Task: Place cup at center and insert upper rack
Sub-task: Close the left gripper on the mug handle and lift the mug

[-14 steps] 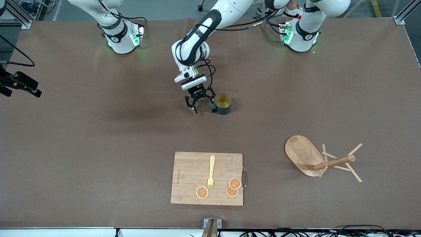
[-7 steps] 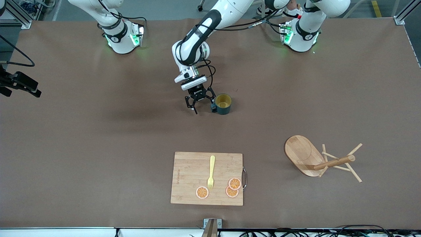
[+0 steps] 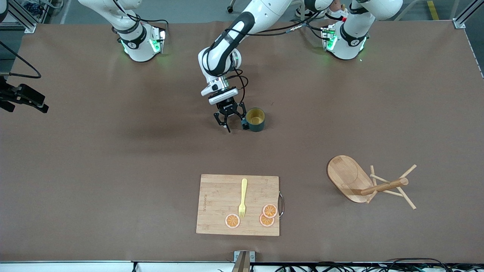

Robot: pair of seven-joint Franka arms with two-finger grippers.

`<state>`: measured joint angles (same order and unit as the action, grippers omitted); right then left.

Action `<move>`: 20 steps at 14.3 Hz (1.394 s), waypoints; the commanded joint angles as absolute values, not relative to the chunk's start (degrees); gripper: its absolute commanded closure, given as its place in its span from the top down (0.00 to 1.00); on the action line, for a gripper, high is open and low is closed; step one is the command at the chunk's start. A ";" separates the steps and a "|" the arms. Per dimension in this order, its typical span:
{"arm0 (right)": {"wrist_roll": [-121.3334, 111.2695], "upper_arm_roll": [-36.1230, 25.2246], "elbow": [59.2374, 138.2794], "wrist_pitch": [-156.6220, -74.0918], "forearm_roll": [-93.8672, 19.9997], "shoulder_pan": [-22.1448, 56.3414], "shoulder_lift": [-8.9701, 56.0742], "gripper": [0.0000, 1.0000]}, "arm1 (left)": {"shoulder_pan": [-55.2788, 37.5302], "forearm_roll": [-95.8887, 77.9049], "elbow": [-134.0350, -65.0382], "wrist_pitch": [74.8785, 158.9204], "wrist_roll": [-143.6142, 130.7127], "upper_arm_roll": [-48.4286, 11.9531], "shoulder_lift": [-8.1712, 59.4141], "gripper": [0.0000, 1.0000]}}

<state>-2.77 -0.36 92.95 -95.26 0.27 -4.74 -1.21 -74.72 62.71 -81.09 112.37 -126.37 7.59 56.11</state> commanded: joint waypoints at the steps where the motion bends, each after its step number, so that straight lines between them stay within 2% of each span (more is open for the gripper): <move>1: -2.64 -0.26 92.46 -95.27 1.41 -4.92 -0.97 1.00 | -74.88 63.81 -79.54 112.85 -126.56 8.09 57.57 0.66; 4: -2.64 -0.18 92.46 -95.27 2.11 -4.75 -0.97 1.00 | -74.88 63.81 -79.54 112.85 -126.56 8.09 57.92 0.66; 5: -2.64 -0.18 92.46 -95.27 2.20 -4.66 -0.88 1.00 | -74.88 63.81 -79.54 112.85 -126.74 8.00 57.92 0.62; 10: -2.64 -0.18 92.11 -95.27 2.20 -4.66 -0.88 1.00 | -74.36 63.37 -79.63 112.85 -127.18 8.00 57.66 0.25; 14: -2.64 -0.18 92.11 -95.19 2.20 -4.66 -0.88 1.00 | -74.00 63.11 -79.72 112.85 -129.71 7.91 57.22 0.00; 17: -2.72 -0.18 92.02 -95.19 2.20 -4.66 -0.97 1.00 | -71.73 62.15 -79.63 112.85 -129.56 7.65 55.03 0.00; 20: -2.72 -0.18 92.02 -95.19 2.20 -4.75 -0.97 1.00 | -68.92 53.92 -79.54 112.85 -121.68 7.38 49.68 0.00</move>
<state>-2.77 -0.34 92.64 -95.33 1.12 -4.72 -1.14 -70.95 58.94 -78.78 112.52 -127.46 7.82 54.68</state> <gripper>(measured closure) 0.000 0.947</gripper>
